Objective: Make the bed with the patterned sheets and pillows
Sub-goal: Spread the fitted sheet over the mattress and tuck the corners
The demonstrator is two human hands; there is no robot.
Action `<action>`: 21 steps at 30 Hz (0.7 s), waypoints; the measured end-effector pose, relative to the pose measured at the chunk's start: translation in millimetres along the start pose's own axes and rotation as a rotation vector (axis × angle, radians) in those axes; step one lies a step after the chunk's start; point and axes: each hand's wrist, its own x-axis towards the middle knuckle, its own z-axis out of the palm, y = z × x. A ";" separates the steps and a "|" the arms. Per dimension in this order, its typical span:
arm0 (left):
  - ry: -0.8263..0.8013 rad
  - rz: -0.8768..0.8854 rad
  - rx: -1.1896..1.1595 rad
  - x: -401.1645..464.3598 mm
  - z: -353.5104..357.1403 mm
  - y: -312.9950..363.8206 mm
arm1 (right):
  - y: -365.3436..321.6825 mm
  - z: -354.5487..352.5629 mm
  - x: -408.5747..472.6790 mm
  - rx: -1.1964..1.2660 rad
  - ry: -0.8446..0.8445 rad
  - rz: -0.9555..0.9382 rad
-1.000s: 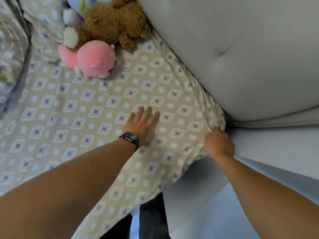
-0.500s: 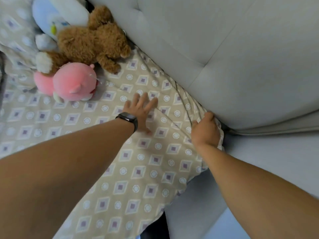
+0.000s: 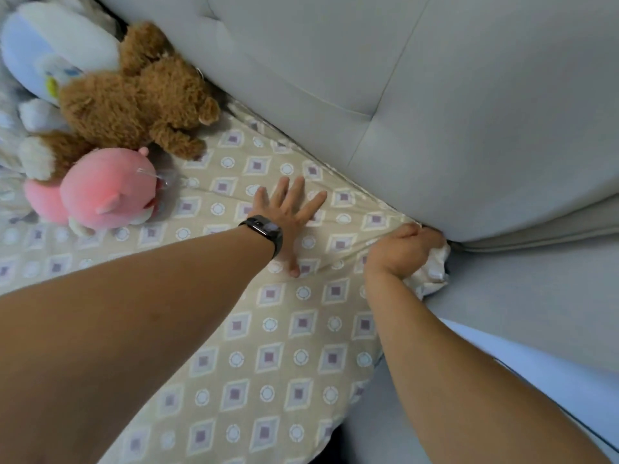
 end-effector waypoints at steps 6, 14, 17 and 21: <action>0.150 0.046 -0.267 27.9 -29.2 -4.3 | 46.9 -39.2 0.7 -0.782 -0.355 -0.902; 0.106 0.008 -0.168 73.3 -60.7 11.2 | 9.6 -25.7 79.5 -1.099 -0.411 -0.164; 0.139 -0.024 -0.170 83.6 -58.6 14.5 | 12.6 -21.2 96.1 -1.053 -0.480 -0.083; 0.281 -0.062 -0.167 96.2 -43.0 19.5 | 35.5 -30.3 82.6 -0.784 -0.296 -0.149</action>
